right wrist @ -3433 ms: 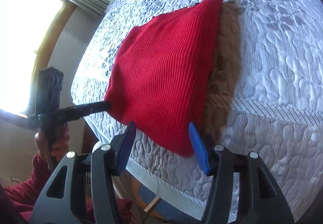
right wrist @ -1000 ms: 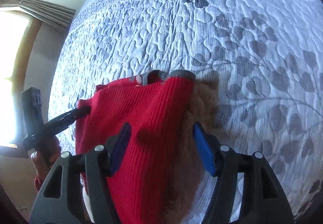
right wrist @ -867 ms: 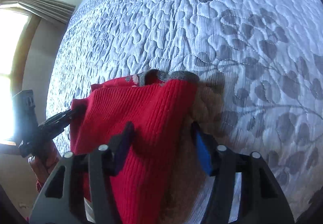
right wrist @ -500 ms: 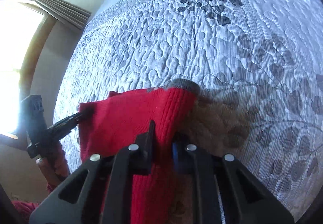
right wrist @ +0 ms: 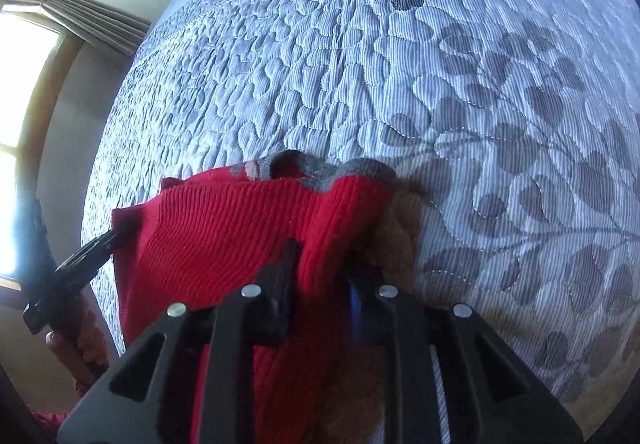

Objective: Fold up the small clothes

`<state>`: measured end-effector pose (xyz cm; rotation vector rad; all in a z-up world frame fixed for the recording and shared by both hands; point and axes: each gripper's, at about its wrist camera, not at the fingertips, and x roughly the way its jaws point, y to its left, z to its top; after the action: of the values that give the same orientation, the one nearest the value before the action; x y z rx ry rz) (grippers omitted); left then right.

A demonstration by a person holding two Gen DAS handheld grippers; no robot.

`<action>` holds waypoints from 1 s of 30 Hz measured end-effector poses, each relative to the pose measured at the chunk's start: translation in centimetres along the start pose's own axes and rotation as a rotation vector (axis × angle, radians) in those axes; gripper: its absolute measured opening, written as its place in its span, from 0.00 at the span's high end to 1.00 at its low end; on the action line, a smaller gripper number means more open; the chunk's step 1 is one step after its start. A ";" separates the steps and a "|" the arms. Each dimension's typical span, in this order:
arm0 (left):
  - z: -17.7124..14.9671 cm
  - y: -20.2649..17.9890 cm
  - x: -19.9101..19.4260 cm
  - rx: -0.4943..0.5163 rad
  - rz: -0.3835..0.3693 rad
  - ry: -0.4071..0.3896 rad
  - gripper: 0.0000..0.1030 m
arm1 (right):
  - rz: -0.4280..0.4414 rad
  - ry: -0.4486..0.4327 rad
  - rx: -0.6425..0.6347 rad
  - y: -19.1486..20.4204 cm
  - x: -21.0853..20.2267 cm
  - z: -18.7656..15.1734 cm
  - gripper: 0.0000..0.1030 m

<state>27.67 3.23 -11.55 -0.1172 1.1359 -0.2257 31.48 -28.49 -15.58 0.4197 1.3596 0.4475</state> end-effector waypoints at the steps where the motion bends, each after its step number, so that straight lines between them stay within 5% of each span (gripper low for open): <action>1: 0.0 0.0 -0.1 -0.005 -0.004 -0.001 0.85 | -0.004 -0.005 -0.009 0.2 -0.3 -0.1 0.78; 7: 0.2 0.2 -0.6 -0.011 -0.023 -0.010 0.85 | -0.035 -0.014 -0.039 1.1 -0.6 0.1 0.76; 13: -0.3 2.3 3.1 -0.074 -0.053 0.064 0.78 | -0.025 0.019 0.014 0.1 0.3 0.6 0.75; 17: 0.2 2.9 1.4 -0.093 -0.050 0.062 0.64 | -0.029 0.002 0.022 0.5 -1.6 -0.2 0.53; 19: 0.4 3.5 0.3 -0.109 -0.034 0.061 0.43 | -0.024 -0.022 0.028 0.5 -3.2 -0.9 0.36; 21: 0.2 4.2 -0.4 -0.131 -0.072 0.076 0.33 | -0.010 -0.027 0.042 0.4 -4.4 -1.6 0.35; 24: -0.7 5.1 -0.4 -0.187 -0.164 0.145 0.31 | 0.042 -0.020 0.069 -0.2 -5.7 -3.2 0.30; 30: -3.8 5.0 -1.1 -0.217 -0.178 0.186 0.28 | 0.058 0.042 0.056 -0.1 -4.9 -6.7 0.24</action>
<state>24.40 8.46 -13.18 -0.3971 1.3349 -0.2748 24.17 -31.01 -12.60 0.4990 1.4062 0.4693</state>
